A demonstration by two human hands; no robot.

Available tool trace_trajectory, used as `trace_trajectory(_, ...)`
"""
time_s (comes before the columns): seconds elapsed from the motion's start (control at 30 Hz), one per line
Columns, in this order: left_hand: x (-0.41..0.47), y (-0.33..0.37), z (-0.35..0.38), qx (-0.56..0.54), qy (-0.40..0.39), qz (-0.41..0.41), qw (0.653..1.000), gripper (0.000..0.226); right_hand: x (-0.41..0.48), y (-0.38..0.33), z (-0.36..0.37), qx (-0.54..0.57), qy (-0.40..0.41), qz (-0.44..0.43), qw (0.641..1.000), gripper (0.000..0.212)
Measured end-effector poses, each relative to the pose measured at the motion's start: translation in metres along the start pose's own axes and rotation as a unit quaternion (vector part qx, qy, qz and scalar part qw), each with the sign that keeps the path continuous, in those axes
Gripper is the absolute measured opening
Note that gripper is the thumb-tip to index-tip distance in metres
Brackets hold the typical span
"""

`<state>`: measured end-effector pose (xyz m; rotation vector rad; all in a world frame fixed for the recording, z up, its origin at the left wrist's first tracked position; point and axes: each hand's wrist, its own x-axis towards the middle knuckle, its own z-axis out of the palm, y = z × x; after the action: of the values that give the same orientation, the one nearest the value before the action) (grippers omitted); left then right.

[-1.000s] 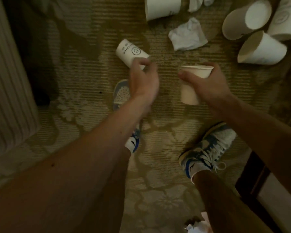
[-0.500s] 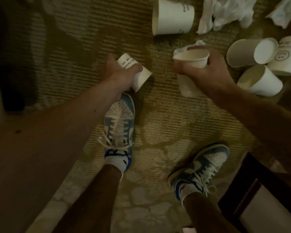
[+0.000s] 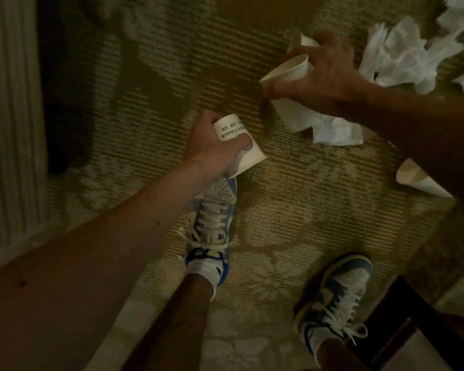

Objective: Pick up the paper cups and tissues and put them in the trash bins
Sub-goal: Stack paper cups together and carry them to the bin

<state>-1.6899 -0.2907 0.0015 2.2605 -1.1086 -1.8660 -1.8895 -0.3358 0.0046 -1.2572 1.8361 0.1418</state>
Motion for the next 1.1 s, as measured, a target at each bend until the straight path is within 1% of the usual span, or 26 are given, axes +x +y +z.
trace_trajectory(0.1, -0.013, -0.005, -0.001, -0.016, -0.002, -0.003, 1.0, 0.047, -0.004, -0.001, -0.002, 0.017, 0.006, 0.015, 1.0, 0.082)
trace_trajectory(0.2, -0.035, -0.003, -0.013, -0.029, 0.003, -0.01, 1.0, 0.045, -0.023, -0.005, -0.013, 0.068, -0.023, 0.008, 0.997, 0.073)
trace_trajectory(0.27, -0.057, 0.01, -0.028, -0.037, 0.007, 0.004, 0.999, 0.042, -0.045, -0.016, -0.029, 0.163, -0.046, 0.01, 0.985, 0.062)
trace_trajectory(0.3, -0.071, 0.021, -0.039, -0.038, 0.011, 0.016, 0.999, 0.042, -0.059, -0.025, -0.039, 0.223, -0.056, 0.019, 0.973, 0.056)
trace_trajectory(0.37, -0.105, 0.053, -0.06, -0.036, 0.018, 0.043, 0.998, 0.04, -0.089, -0.045, -0.068, 0.324, -0.07, 0.055, 0.942, 0.051)
trace_trajectory(0.43, -0.142, 0.091, -0.083, -0.052, 0.025, 0.067, 0.996, 0.042, -0.12, -0.072, -0.108, 0.407, -0.088, 0.087, 0.905, 0.059)
trace_trajectory(0.47, -0.164, 0.111, -0.094, -0.067, 0.023, 0.071, 0.995, 0.046, -0.137, -0.088, -0.131, 0.445, -0.112, 0.089, 0.884, 0.062)
trace_trajectory(0.57, -0.231, 0.171, -0.128, -0.124, 0.01, 0.093, 0.988, 0.063, -0.188, -0.134, -0.206, 0.547, -0.208, 0.056, 0.809, 0.064)
trace_trajectory(0.6, -0.252, 0.189, -0.138, -0.155, 0.006, 0.099, 0.983, 0.065, -0.204, -0.147, -0.232, 0.569, -0.23, 0.046, 0.788, 0.067)
trace_trajectory(0.7, -0.315, 0.237, -0.171, -0.225, -0.019, 0.124, 0.966, 0.052, -0.246, -0.184, -0.301, 0.621, -0.281, 0.001, 0.731, 0.064)
trace_trajectory(0.8, -0.375, 0.28, -0.207, -0.286, -0.033, 0.153, 0.945, 0.048, -0.287, -0.225, -0.359, 0.667, -0.315, -0.044, 0.674, 0.061)
trace_trajectory(0.83, -0.391, 0.29, -0.216, -0.306, -0.034, 0.161, 0.938, 0.042, -0.299, -0.236, -0.371, 0.683, -0.329, -0.052, 0.65, 0.061)
trace_trajectory(0.87, -0.409, 0.306, -0.23, -0.322, -0.036, 0.172, 0.93, 0.035, -0.314, -0.252, -0.39, 0.694, -0.337, -0.065, 0.634, 0.061)
trace_trajectory(0.93, -0.44, 0.338, -0.254, -0.351, -0.056, 0.175, 0.918, 0.037, -0.343, -0.279, -0.42, 0.712, -0.331, -0.075, 0.615, 0.063)
trace_trajectory(1.0, -0.473, 0.377, -0.286, -0.376, -0.111, 0.175, 0.903, 0.045, -0.374, -0.312, -0.455, 0.723, -0.317, -0.088, 0.607, 0.062)
trace_trajectory(1.1, -0.517, 0.438, -0.329, -0.406, -0.204, 0.171, 0.875, 0.051, -0.415, -0.348, -0.498, 0.745, -0.299, -0.1, 0.588, 0.06)
